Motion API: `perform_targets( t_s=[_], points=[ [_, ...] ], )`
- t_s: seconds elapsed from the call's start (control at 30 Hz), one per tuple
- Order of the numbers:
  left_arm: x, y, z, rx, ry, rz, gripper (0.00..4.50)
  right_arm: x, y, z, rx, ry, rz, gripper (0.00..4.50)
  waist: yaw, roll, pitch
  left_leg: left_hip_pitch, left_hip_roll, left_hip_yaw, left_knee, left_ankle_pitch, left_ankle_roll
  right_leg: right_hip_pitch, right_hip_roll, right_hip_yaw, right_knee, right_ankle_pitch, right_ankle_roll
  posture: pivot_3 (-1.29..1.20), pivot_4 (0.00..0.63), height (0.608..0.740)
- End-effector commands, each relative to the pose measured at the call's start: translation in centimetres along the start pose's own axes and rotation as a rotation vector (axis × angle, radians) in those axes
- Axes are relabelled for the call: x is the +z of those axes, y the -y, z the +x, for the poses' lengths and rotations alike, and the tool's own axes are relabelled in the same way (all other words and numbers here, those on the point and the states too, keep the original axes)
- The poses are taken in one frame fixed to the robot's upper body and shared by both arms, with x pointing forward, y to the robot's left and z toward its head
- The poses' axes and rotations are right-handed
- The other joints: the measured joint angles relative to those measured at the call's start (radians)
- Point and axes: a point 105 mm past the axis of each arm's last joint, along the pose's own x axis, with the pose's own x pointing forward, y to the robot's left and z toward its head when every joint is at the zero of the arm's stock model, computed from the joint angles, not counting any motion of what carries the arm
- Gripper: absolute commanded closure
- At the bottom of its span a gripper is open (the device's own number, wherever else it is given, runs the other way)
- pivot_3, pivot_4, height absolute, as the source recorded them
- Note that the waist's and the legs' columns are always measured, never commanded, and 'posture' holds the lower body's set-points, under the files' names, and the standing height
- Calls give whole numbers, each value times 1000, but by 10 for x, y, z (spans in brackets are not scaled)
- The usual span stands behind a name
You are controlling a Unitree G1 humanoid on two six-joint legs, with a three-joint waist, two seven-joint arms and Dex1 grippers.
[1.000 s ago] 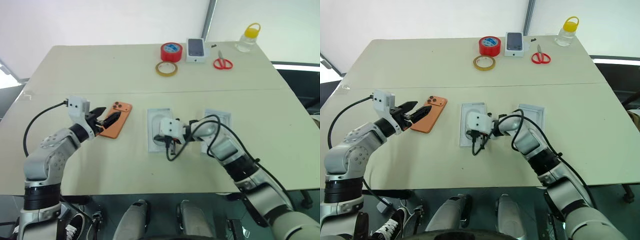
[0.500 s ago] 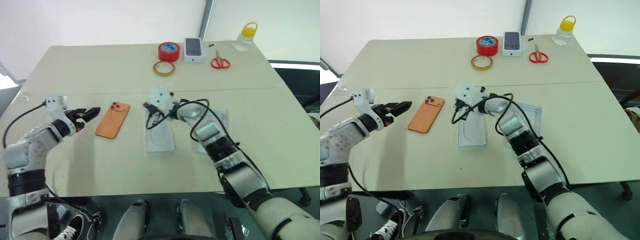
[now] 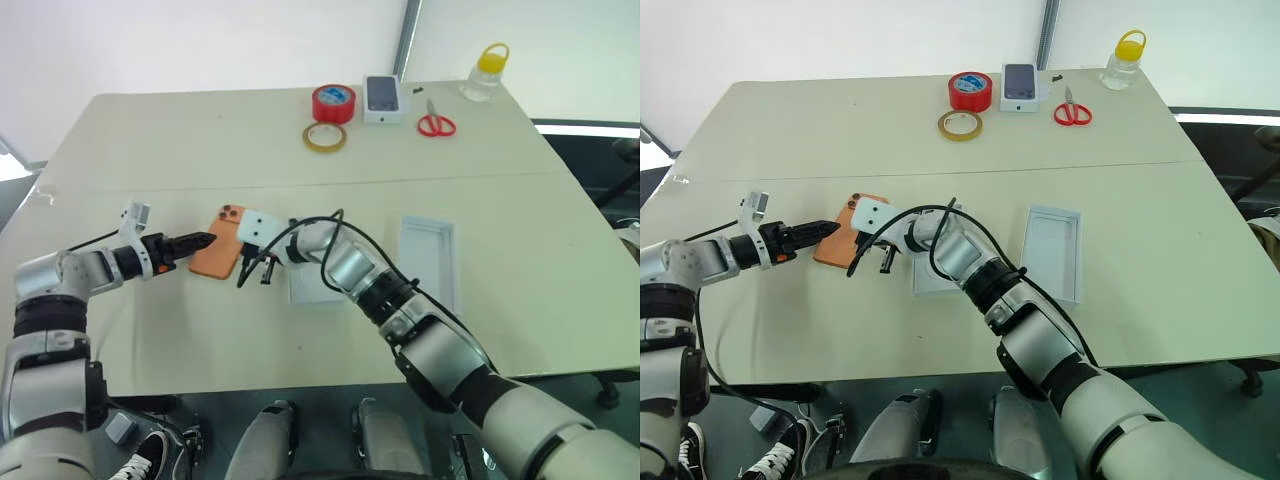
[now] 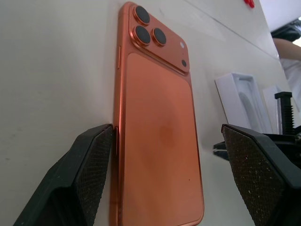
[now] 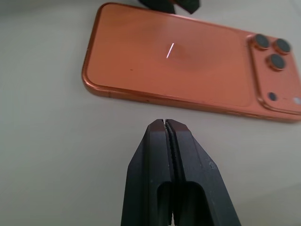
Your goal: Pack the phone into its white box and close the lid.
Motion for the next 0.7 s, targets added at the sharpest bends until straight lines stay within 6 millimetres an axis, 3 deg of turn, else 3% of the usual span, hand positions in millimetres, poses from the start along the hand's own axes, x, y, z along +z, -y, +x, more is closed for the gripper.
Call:
perform_targets(
  t_s=[0.03, 0.37, 0.7],
  points=[
    [-28, -12, 6, 18, -122, -9, 626, 20, 0, 0, 12, 32, 11, 4455, 0, 1, -1, 0, 0, 0, 0, 0, 0, 0, 0, 0, 0, 0, 0, 0, 150, 740],
    [-60, -6, 21, -72, -270, -82, 626, 13, 2, 0, -8, 11, -11, 4455, 1, 2, -4, 1, -2, 0, 0, 0, 0, 0, 0, 0, 2, 0, 0, 0, 150, 740],
    [-64, 1, 33, -97, -291, -106, 626, 10, -2, -1, 12, 10, -42, 4455, 4, 6, -10, 1, -4, -2, 1, 0, 1, 1, -1, 0, 5, -1, 1, 0, 150, 740]
  ],
)
